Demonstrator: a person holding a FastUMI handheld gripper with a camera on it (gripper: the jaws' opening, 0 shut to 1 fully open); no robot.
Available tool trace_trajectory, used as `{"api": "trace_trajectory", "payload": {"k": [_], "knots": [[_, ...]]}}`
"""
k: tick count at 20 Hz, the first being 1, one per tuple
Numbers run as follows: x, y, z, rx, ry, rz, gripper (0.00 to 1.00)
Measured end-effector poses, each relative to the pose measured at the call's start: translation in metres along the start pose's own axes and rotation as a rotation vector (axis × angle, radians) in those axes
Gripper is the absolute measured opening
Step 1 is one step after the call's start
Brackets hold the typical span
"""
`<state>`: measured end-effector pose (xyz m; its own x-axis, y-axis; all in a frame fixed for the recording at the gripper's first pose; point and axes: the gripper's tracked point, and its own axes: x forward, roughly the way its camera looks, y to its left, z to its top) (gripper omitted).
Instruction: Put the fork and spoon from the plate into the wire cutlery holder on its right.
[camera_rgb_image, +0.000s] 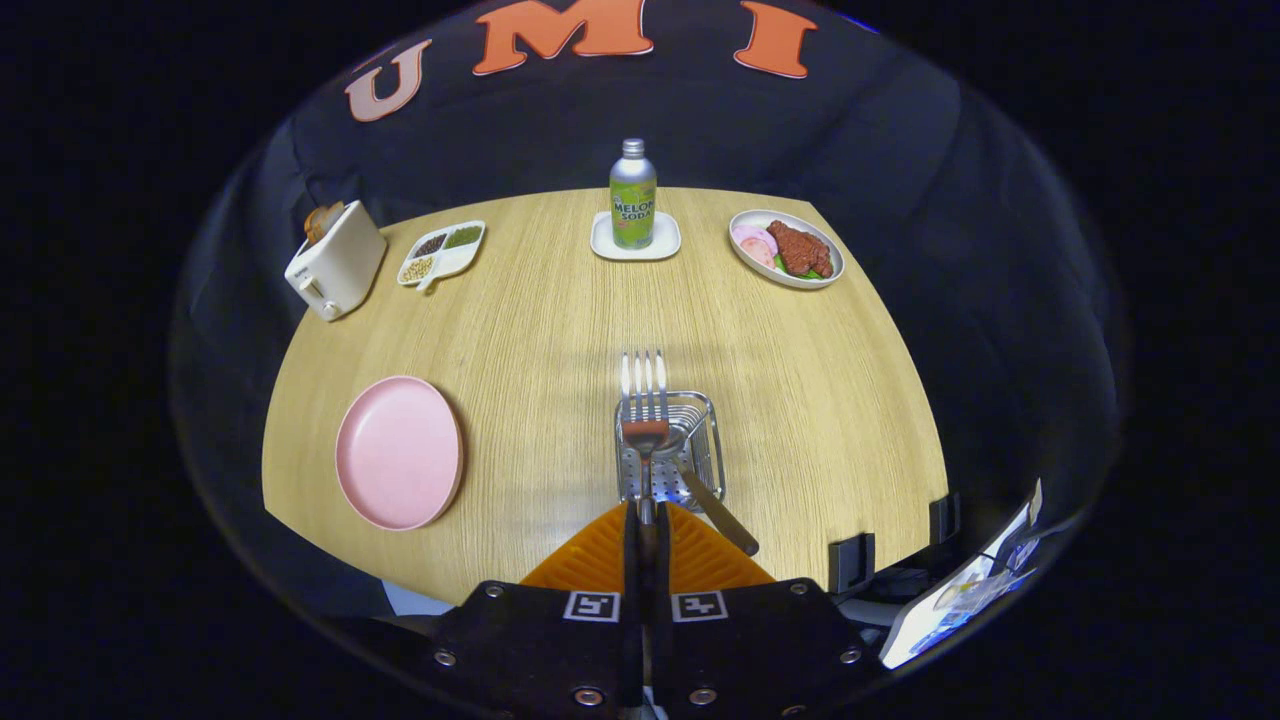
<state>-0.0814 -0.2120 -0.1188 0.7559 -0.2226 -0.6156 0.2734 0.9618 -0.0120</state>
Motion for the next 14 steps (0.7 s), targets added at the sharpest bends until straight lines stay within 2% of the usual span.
{"api": "trace_trajectory", "payload": {"k": [11,14], "knots": [[0.016,-0.018,-0.028,-0.133,0.232,-0.026,0.05],[0.022,-0.022,-0.026,-0.143,0.251,-0.045,0.05]]}}
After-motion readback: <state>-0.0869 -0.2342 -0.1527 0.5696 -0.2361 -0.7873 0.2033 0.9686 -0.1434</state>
